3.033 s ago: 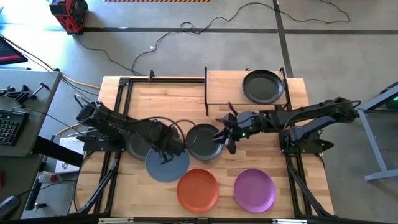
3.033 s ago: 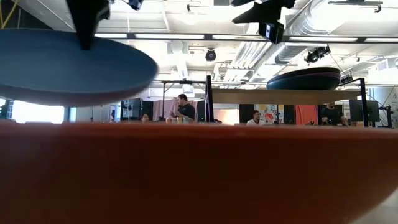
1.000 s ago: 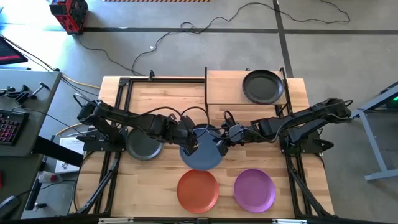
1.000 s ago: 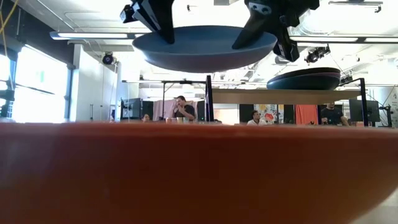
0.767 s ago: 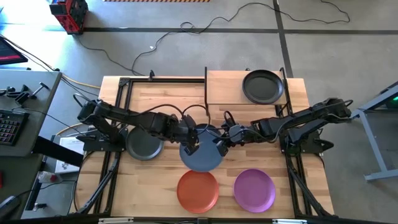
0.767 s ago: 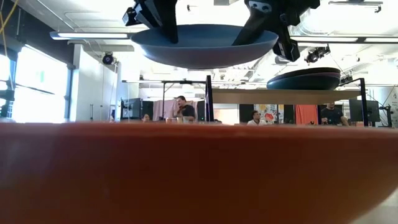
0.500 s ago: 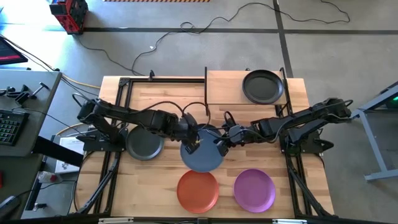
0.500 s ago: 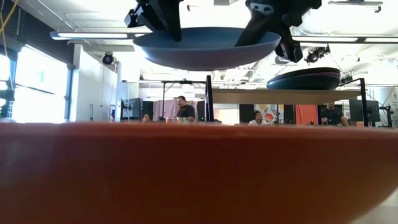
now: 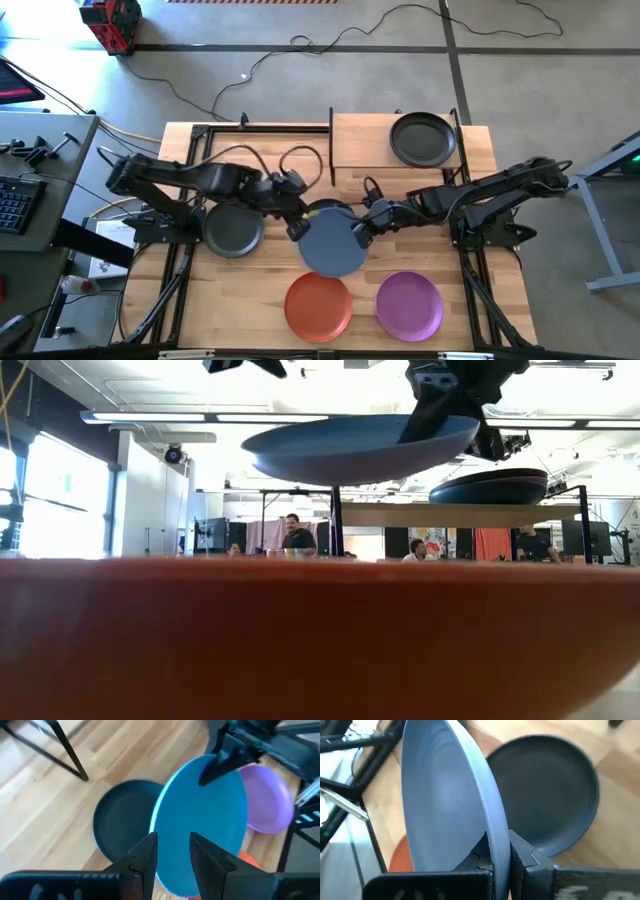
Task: Place and stack plates onto a shelf
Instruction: Stack the blue plate on top of the black plate on the shelf
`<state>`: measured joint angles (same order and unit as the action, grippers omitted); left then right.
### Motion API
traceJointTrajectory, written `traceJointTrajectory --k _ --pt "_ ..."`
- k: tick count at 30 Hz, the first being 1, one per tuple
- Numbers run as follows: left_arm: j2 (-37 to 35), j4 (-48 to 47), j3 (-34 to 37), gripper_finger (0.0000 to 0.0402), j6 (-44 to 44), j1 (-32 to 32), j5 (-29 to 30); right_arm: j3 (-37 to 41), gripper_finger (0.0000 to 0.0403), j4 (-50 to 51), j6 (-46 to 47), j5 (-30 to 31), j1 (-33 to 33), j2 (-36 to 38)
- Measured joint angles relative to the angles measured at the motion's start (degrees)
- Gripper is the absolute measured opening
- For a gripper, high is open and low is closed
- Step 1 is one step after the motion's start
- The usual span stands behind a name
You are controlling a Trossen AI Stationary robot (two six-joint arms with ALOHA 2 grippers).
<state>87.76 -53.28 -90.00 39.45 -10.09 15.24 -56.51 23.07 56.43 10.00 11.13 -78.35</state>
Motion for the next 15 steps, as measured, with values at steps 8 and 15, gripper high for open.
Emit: traceJointTrajectory --k 8,15 --pt "-5.9 -2.9 0.0 0.0102 -6.2 0.0 5.2 0.0 0.0003 5.6 -3.0 0.0 -6.4 8.8" --pt "-10.2 -7.3 0.0 0.0102 -12.0 1.6 13.7 0.0 0.0005 11.7 -5.5 0.5 -16.9 19.7"
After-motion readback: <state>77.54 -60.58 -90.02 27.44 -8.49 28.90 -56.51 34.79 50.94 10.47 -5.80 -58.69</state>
